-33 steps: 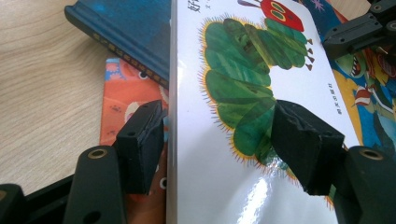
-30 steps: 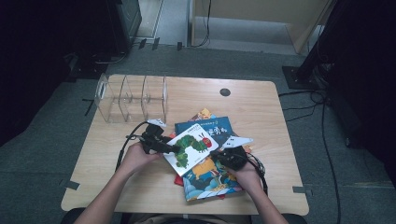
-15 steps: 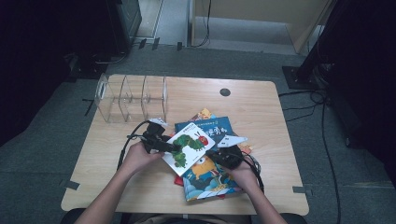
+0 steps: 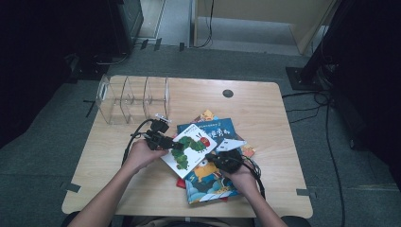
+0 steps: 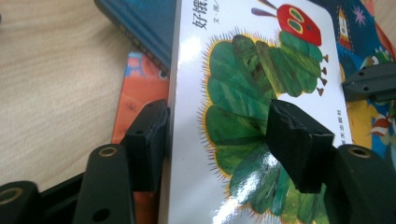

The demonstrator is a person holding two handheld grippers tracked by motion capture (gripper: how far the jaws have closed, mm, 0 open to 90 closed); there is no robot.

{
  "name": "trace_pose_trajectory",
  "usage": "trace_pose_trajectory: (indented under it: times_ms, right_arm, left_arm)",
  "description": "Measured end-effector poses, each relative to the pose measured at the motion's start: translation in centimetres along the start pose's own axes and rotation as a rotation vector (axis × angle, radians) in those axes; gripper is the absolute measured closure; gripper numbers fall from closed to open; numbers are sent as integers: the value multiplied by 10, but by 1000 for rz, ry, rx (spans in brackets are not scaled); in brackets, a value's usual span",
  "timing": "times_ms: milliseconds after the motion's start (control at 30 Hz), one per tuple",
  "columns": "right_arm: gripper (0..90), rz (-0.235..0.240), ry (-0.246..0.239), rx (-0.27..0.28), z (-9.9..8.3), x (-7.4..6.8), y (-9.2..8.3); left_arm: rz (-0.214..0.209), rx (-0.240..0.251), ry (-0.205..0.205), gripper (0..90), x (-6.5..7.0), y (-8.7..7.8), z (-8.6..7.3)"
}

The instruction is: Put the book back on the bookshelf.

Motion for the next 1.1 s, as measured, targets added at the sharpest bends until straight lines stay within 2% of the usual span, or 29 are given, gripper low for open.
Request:
trace_pose_trajectory:
  times_ms: [67,167,300,333,367,433,500,533,567,600,633,667,700,733,767,800,833,900,933,1100]
  right_arm:
    - [900,-5,-6,1,0,0,0]
    - [900,-9,-7,0,1,1,1]
    - [900,-11,-7,0,0,1,0]
    - [900,-13,-7,1,0,1,0]
    - [900,-13,-7,1,0,1,0]
    - [900,-9,0,2,1,1,0]
    - [900,-9,-2,2,1,2,0]
    - [900,-10,-3,1,1,2,0]
    - [900,-11,-5,1,1,2,1]
    - [900,-14,-6,1,1,2,1]
    - [900,-19,-8,3,2,2,1]
    - [900,-22,-16,0,2,2,2]
    - [900,-25,-21,5,3,1,3]
    - [900,-31,-26,4,3,1,3]
    - [900,-31,-26,4,3,1,3]
    - [892,-30,-26,4,3,1,3]
    - [877,-25,-23,4,3,1,2]
    - [872,-22,-19,5,3,1,2]
    - [853,-16,-24,5,3,0,2]
    - [825,-16,-21,5,4,1,2]
  left_arm:
    - [-2,-30,-19,431,-1,-2,-2]
    - [9,-50,-23,439,1,-4,-4]
    - [18,-32,-21,482,2,-14,-2]
    - [18,-17,-14,540,3,-18,-1]
    - [19,0,-5,554,6,-24,1]
    - [37,-2,19,577,10,-31,3]
    - [29,0,31,579,17,-38,7]
    - [-23,8,25,590,24,-41,9]
    - [-23,8,25,601,24,-41,9]
    - [-175,20,27,629,45,-47,13]
    - [-213,4,48,646,56,-47,13]
    - [-202,-14,65,637,63,-45,14]
    - [-142,-60,104,631,70,-41,13]
    - [-96,-81,117,618,74,-38,14]
    - [-96,-81,117,627,74,-38,14]
    - [-71,-82,122,627,75,-36,16]
    - [-87,-83,95,655,76,-36,19]
    - [-86,-86,88,667,74,-36,20]
    - [-68,-98,63,676,70,-34,22]
    - [-72,-129,32,692,67,-28,27]
Point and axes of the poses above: each handheld gripper's, and its own axes: y roughly forward along the jaws, z roughly out of its top, x roughly to its right, the point moved 9 cm from there along y, roughly forward along the jaws, and after that the axes turned 8 degrees about -x, right-handed, at the moved point
